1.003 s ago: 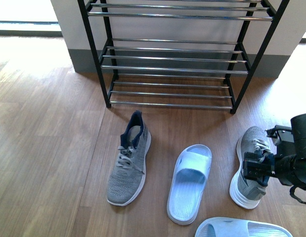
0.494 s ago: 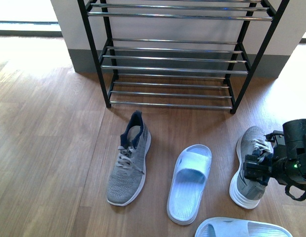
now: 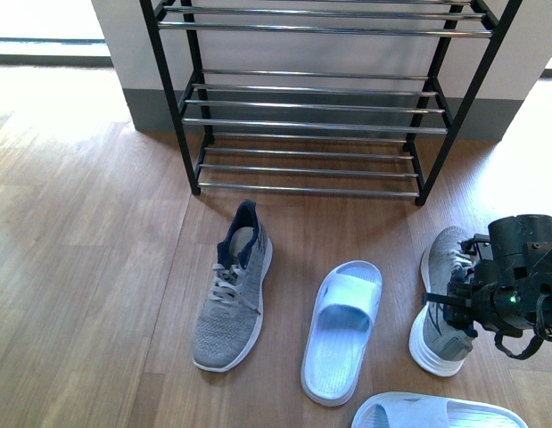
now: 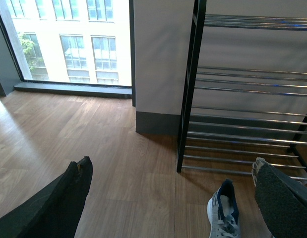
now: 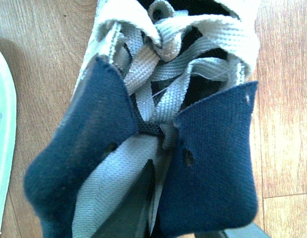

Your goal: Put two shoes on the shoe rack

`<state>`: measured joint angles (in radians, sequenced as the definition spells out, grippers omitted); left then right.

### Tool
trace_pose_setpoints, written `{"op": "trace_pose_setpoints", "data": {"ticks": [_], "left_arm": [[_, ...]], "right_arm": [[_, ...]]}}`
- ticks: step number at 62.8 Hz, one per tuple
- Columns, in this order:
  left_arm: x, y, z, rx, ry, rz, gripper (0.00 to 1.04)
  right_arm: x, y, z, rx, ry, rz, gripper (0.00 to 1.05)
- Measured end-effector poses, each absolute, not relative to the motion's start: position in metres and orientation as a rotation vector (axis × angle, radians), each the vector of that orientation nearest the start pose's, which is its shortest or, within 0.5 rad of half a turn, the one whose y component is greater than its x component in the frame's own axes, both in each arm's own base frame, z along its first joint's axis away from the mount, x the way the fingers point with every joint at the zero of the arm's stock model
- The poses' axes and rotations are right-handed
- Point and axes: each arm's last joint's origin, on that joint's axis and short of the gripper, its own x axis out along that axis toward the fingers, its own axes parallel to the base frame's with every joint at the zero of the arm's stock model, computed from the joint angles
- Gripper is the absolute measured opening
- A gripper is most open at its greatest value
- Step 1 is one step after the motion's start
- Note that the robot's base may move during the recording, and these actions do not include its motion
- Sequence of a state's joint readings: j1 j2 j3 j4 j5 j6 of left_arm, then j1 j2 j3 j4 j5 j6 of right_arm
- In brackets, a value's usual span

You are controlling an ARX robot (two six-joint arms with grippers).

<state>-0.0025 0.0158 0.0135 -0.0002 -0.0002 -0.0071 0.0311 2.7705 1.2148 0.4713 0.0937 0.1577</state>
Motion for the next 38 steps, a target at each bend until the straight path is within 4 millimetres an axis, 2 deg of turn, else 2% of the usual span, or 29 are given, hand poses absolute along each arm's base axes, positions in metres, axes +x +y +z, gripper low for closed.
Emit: {"op": "trace_pose_setpoints", "data": {"ticks": [8, 22, 30, 38], "left_arm": [[0.098, 0.0, 0.167, -0.007, 0.002, -0.002, 0.95], [0.098, 0.0, 0.167, -0.007, 0.002, -0.003, 0.95], [0.098, 0.0, 0.167, -0.007, 0.002, -0.002, 0.95], [0.098, 0.0, 0.167, -0.007, 0.002, -0.003, 0.95]], "right_arm": [[0.373, 0.009, -0.13, 0.073, 1.065, -0.143, 0.01], [0.361, 0.012, -0.115, 0.096, 1.033, -0.106, 0.01], [0.351, 0.012, -0.084, 0.117, 0.978, -0.077, 0.01], [0.339, 0.009, -0.034, 0.152, 0.902, -0.027, 0.01]]}}
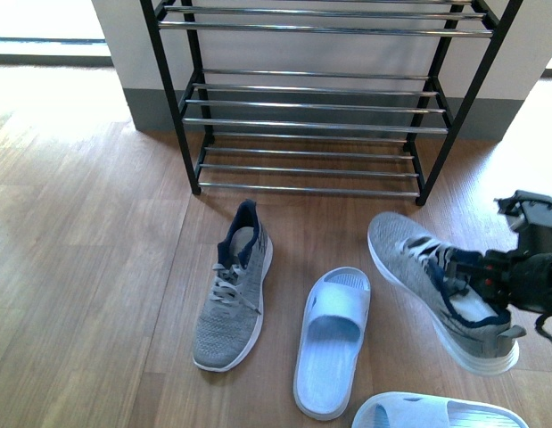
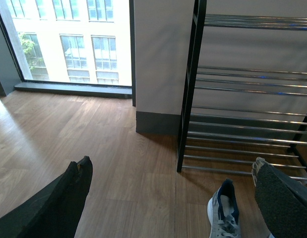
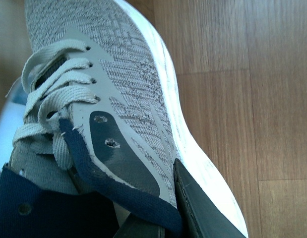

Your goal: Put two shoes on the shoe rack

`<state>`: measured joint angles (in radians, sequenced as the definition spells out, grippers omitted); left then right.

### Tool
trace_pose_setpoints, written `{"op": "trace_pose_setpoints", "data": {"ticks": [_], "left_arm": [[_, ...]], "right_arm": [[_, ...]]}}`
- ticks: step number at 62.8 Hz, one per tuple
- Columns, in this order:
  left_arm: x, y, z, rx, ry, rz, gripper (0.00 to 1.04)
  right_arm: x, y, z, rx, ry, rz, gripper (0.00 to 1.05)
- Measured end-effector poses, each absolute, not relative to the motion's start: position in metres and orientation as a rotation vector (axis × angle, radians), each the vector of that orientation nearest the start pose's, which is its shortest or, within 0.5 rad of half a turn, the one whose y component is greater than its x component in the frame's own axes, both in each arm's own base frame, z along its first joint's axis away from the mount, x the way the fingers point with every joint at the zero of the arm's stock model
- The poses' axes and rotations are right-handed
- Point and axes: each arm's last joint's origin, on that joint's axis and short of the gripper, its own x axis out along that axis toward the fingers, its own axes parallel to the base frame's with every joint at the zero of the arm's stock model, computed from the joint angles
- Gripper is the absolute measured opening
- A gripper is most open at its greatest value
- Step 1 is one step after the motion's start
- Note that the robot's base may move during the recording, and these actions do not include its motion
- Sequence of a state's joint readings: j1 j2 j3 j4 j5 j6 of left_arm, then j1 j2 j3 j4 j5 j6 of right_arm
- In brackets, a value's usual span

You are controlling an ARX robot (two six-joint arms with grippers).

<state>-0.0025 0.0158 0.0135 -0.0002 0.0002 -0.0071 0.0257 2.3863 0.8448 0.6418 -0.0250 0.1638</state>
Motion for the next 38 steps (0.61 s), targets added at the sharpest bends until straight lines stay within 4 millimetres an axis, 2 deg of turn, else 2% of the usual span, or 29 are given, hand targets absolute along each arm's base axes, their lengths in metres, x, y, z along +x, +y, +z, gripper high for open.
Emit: {"op": "trace_pose_setpoints", "data": {"ticks": [10, 14, 21, 24, 31, 38], "left_arm": [[0.098, 0.0, 0.167, -0.007, 0.002, -0.003, 0.95], [0.098, 0.0, 0.167, -0.007, 0.002, -0.003, 0.95], [0.098, 0.0, 0.167, -0.007, 0.002, -0.002, 0.95], [0.098, 0.0, 0.167, -0.007, 0.002, -0.003, 0.95], [0.098, 0.0, 0.167, -0.007, 0.002, -0.002, 0.95], [0.098, 0.0, 0.167, -0.007, 0.002, -0.003, 0.95]], "right_arm": [[0.316, 0.005, 0.034, 0.203, 0.804, 0.051, 0.01], [0.297, 0.0, 0.071, 0.238, 0.754, 0.089, 0.01], [0.273, -0.005, 0.107, 0.276, 0.699, 0.127, 0.01], [0.256, -0.007, 0.13, 0.296, 0.659, 0.154, 0.01], [0.23, -0.008, 0.159, 0.311, 0.593, 0.193, 0.01], [0.205, -0.007, 0.176, 0.316, 0.534, 0.215, 0.01]]}}
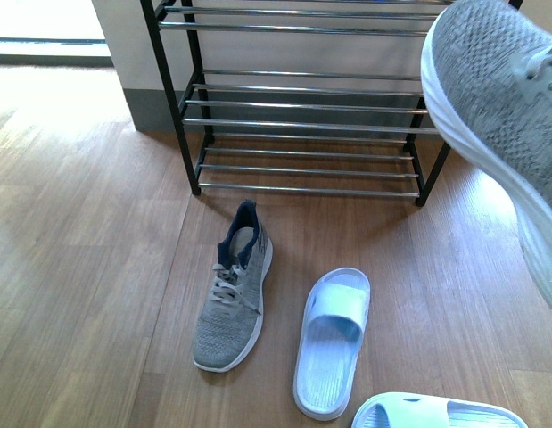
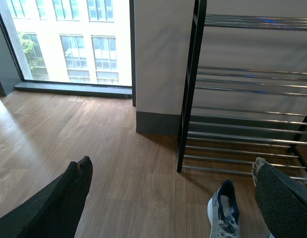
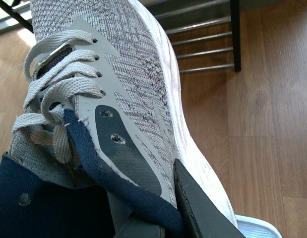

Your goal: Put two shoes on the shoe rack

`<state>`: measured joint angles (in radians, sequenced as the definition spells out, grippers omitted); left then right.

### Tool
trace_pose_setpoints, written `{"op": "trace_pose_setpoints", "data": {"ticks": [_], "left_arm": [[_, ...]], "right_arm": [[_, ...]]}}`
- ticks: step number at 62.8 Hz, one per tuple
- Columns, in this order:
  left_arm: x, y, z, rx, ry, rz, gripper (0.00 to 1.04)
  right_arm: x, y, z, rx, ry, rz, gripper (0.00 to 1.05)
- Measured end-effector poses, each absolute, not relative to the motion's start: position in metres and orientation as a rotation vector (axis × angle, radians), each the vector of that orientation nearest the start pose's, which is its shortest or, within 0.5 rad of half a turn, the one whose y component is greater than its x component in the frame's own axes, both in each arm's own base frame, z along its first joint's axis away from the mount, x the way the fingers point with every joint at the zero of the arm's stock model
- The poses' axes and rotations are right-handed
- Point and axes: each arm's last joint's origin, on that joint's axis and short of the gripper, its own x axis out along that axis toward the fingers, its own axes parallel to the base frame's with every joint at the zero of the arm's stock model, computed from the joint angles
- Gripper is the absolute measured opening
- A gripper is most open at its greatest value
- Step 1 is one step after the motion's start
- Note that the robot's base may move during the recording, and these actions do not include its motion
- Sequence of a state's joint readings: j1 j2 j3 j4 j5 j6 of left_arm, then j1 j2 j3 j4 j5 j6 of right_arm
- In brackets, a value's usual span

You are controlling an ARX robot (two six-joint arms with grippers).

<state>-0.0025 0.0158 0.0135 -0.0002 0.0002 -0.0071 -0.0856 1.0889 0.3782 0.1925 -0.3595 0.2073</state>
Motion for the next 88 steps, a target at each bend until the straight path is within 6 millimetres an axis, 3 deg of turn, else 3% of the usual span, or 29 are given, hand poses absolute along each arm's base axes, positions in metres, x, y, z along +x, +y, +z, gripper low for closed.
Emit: {"op": "trace_pose_setpoints", "data": {"ticks": [7, 61, 64, 67, 70, 81, 88], "left_arm": [[0.098, 0.0, 0.167, -0.007, 0.002, -0.003, 0.95], [0.098, 0.0, 0.167, -0.007, 0.002, -0.001, 0.95], [0.101, 0.0, 0.167, -0.06, 0.213, 0.244, 0.95], [0.116, 0.006, 0.174, -0.046, 0.307, 0.485, 0.95], [0.139, 0.012, 0.181, -0.044, 0.325, 0.534, 0.95], [0.225, 0.015, 0.182, 0.106, 0.412, 0.325, 0.95], [0.277, 0.013, 0.144, 0.243, 0.599, 0.161, 0.95]], "right_arm": [[0.196, -0.007, 0.183, 0.309, 0.491, 0.222, 0.01], [0.195, -0.007, 0.181, 0.314, 0.496, 0.22, 0.01], [0.195, -0.007, 0.181, 0.313, 0.496, 0.217, 0.01], [0.195, -0.008, 0.181, 0.312, 0.495, 0.211, 0.01], [0.195, -0.008, 0.181, 0.313, 0.496, 0.212, 0.01], [0.195, -0.008, 0.181, 0.313, 0.496, 0.212, 0.01], [0.195, -0.008, 0.181, 0.313, 0.496, 0.212, 0.01]]}}
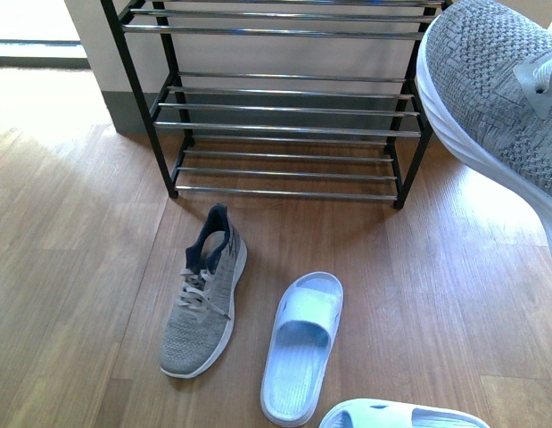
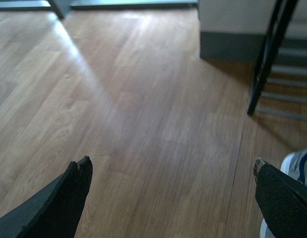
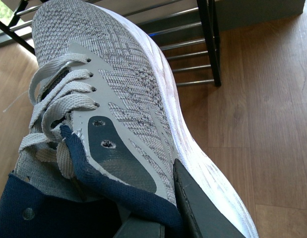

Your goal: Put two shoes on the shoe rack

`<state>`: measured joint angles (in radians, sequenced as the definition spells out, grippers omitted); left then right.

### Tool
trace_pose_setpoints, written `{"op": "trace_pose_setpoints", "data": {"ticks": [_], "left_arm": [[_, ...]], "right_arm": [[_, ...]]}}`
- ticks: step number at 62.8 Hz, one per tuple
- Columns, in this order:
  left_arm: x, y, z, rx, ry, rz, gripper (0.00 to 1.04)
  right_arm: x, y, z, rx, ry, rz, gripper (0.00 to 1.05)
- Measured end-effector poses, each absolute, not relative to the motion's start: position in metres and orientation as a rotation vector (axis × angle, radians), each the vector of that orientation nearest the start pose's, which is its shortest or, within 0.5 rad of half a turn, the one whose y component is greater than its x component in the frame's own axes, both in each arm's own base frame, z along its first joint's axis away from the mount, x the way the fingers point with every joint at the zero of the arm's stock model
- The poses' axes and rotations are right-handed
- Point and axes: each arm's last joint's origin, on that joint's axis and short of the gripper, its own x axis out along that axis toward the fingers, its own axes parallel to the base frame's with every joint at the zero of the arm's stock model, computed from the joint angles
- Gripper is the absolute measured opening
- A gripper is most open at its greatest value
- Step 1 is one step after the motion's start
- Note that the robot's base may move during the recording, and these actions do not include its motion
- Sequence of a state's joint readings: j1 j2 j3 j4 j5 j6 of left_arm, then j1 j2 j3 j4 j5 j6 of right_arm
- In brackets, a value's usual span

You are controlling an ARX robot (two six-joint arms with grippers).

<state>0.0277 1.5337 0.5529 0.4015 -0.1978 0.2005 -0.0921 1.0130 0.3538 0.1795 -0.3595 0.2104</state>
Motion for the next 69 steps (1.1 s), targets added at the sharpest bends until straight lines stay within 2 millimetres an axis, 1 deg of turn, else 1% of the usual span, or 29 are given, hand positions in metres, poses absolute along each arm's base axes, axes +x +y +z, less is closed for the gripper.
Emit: {"op": "trace_pose_setpoints", "data": {"ticks": [1, 4, 6, 7, 11, 14, 15, 16, 18, 19, 24, 25, 27, 28, 31, 39, 43, 49, 55, 60, 66, 69], "left_arm": [[0.284, 0.013, 0.138, 0.265, 0.625, 0.138, 0.95], [0.298, 0.012, 0.125, 0.301, 0.665, 0.096, 0.95], [0.315, 0.009, 0.11, 0.346, 0.705, 0.036, 0.95], [0.317, 0.009, 0.108, 0.347, 0.71, 0.034, 0.95], [0.342, 0.005, 0.085, 0.425, 0.738, -0.045, 0.95], [0.355, 0.002, 0.071, 0.47, 0.752, -0.095, 0.95], [0.361, 0.0, 0.064, 0.492, 0.762, -0.118, 0.95], [0.362, -0.001, 0.059, 0.503, 0.772, -0.129, 0.95], [0.375, -0.006, 0.044, 0.543, 0.786, -0.183, 0.95], [0.376, -0.006, 0.042, 0.546, 0.788, -0.19, 0.95], [0.393, -0.014, 0.011, 0.566, 0.827, -0.282, 0.95], [0.394, -0.014, 0.009, 0.566, 0.829, -0.287, 0.95], [0.401, -0.019, -0.006, 0.565, 0.853, -0.318, 0.95], [0.401, -0.019, -0.007, 0.564, 0.855, -0.321, 0.95], [0.408, -0.024, -0.022, 0.561, 0.877, -0.35, 0.95], [0.424, -0.035, -0.052, 0.564, 0.89, -0.368, 0.95], [0.432, -0.039, -0.062, 0.545, 0.883, -0.372, 0.95], [0.442, -0.047, -0.071, 0.505, 0.864, -0.401, 0.95], [0.451, -0.056, -0.074, 0.447, 0.847, -0.428, 0.95], [0.462, -0.068, -0.072, 0.392, 0.832, -0.406, 0.95], [0.47, -0.075, -0.074, 0.356, 0.824, -0.381, 0.95], [0.473, -0.077, -0.079, 0.339, 0.836, -0.367, 0.95]], "right_arm": [[0.195, -0.008, 0.181, 0.313, 0.496, 0.212, 0.01], [0.195, -0.008, 0.181, 0.313, 0.496, 0.212, 0.01], [0.195, -0.008, 0.181, 0.313, 0.496, 0.212, 0.01], [0.195, -0.008, 0.181, 0.313, 0.496, 0.213, 0.01], [0.195, -0.008, 0.181, 0.313, 0.496, 0.213, 0.01], [0.195, -0.008, 0.181, 0.313, 0.496, 0.213, 0.01], [0.195, -0.008, 0.181, 0.313, 0.496, 0.213, 0.01], [0.195, -0.008, 0.181, 0.313, 0.496, 0.212, 0.01], [0.195, -0.008, 0.181, 0.313, 0.496, 0.213, 0.01], [0.195, -0.008, 0.181, 0.313, 0.496, 0.212, 0.01], [0.195, -0.008, 0.181, 0.313, 0.496, 0.212, 0.01], [0.195, -0.008, 0.181, 0.313, 0.496, 0.212, 0.01], [0.195, -0.008, 0.181, 0.313, 0.496, 0.212, 0.01], [0.195, -0.008, 0.181, 0.313, 0.496, 0.212, 0.01], [0.195, -0.008, 0.181, 0.313, 0.496, 0.213, 0.01], [0.195, -0.008, 0.181, 0.313, 0.496, 0.212, 0.01], [0.195, -0.008, 0.181, 0.313, 0.496, 0.212, 0.01], [0.195, -0.008, 0.181, 0.313, 0.496, 0.212, 0.01], [0.195, -0.008, 0.181, 0.313, 0.496, 0.213, 0.01], [0.195, -0.008, 0.181, 0.313, 0.496, 0.213, 0.01], [0.195, -0.008, 0.181, 0.313, 0.496, 0.212, 0.01], [0.195, -0.008, 0.181, 0.313, 0.496, 0.212, 0.01]]}}
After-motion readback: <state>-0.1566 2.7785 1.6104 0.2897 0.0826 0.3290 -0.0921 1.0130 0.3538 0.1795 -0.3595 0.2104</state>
